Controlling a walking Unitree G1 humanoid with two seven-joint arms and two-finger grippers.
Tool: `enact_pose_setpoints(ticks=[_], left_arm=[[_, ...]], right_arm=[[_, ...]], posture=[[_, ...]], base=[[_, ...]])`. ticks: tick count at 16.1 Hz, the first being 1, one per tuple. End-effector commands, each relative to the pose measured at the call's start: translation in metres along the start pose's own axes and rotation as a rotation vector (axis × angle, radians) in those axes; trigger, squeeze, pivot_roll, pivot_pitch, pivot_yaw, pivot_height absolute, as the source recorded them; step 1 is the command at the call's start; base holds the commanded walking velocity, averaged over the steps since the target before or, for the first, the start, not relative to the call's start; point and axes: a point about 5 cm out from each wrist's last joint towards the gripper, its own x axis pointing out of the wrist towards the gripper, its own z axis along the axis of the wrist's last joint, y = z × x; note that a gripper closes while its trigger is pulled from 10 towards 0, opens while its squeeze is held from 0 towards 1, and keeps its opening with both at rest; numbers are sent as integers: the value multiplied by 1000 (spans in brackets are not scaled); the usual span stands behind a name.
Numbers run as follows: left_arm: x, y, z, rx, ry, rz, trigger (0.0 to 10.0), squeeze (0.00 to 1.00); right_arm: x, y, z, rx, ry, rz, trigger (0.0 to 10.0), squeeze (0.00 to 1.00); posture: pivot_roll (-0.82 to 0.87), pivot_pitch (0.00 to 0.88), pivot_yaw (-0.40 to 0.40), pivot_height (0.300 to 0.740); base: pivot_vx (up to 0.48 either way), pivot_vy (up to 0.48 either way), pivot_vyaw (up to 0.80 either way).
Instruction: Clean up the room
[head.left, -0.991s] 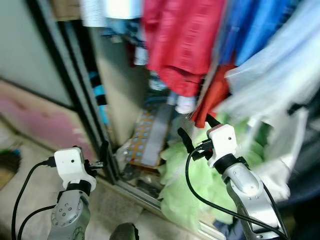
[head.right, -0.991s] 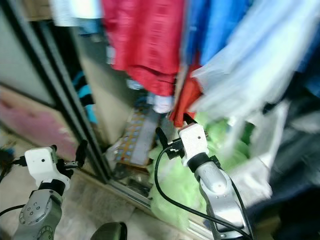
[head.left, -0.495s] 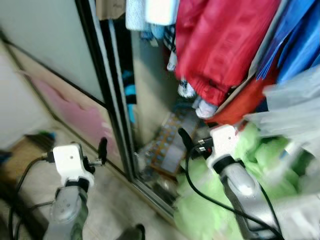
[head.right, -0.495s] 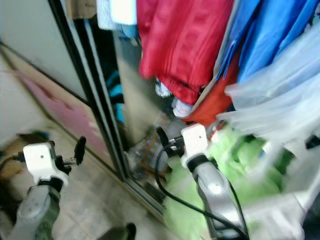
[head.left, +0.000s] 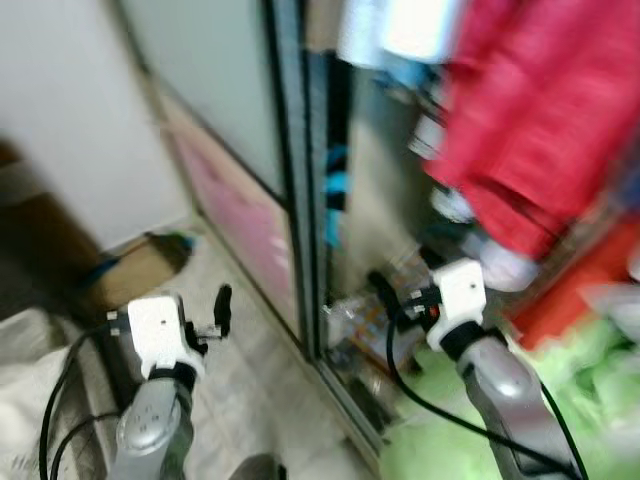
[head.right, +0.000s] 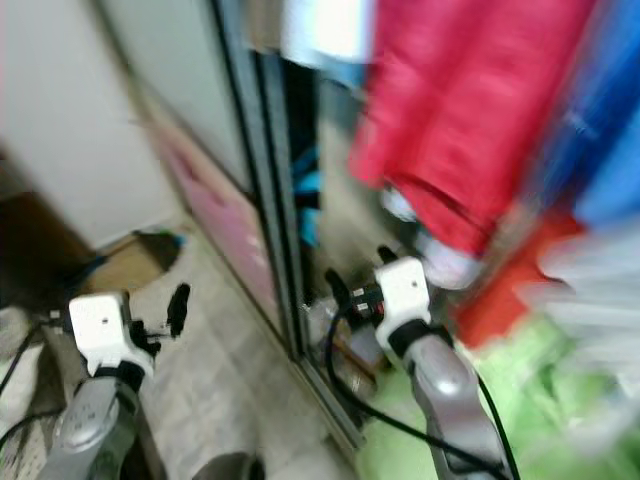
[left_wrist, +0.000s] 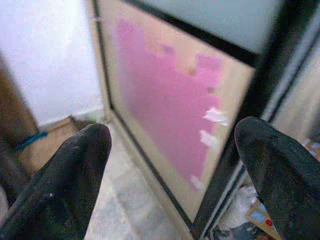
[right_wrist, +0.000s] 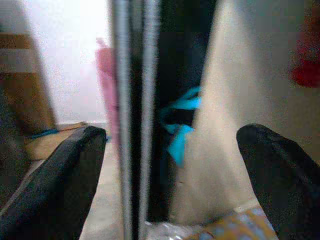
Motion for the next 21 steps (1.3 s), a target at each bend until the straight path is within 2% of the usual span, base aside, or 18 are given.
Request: enact_pose_setpoints(ticks=[1, 4, 5, 6, 8, 12, 14, 15, 16, 18, 21], left_arm=[[0, 5, 4, 8, -12, 6, 10000, 0], [-1, 3, 4, 14, -8, 4, 10000, 0], [-3, -2, 5, -78, -6, -54, 10000, 0], [-4, -2, 6, -24, -14, -56, 10000, 0], [-5, -3, 5, 6, -15, -49, 10000, 0], [-3, -4, 8, 26, -18, -36, 10000, 0], [-3, 0, 9, 43, -16, 26, 10000, 0], [-3, 0, 8, 20, -16, 30, 10000, 0], [-3, -2, 9, -39, -26, -26, 10000, 0], [-3, 0, 9, -4, -23, 10, 10000, 0], [1, 0, 9, 2, -31, 11, 10000, 0]], right_arm=[[3, 7, 4, 15, -10, 43, 10000, 0], [1, 8, 4, 24, -12, 62, 10000, 0], [1, 8, 5, 25, -11, 67, 10000, 0], [0, 8, 5, 27, -10, 68, 10000, 0], [0, 8, 4, 28, -7, 68, 10000, 0], [2, 6, 4, 28, -8, 71, 10000, 0], [3, 6, 3, 27, -10, 73, 10000, 0], [4, 7, 4, 27, -12, 74, 10000, 0], [5, 7, 4, 26, -15, 76, 10000, 0], [6, 7, 5, 25, -19, 75, 10000, 0], [9, 8, 6, 24, -28, 77, 10000, 0]], posture=[[23, 25, -6, 740], [20, 31, -8, 740], [19, 32, -10, 740], [19, 33, -12, 740], [20, 32, -11, 740], [21, 31, -9, 740], [27, 25, -10, 740], [28, 24, -10, 740], [28, 23, -9, 740], [28, 19, -6, 740], [33, 10, -8, 740]], base=[[0, 0, 800], [0, 0, 798], [0, 0, 794], [0, 0, 794], [0, 0, 794], [0, 0, 794], [0, 0, 788], [0, 0, 788], [0, 0, 788], [0, 0, 788], [0, 0, 788]])
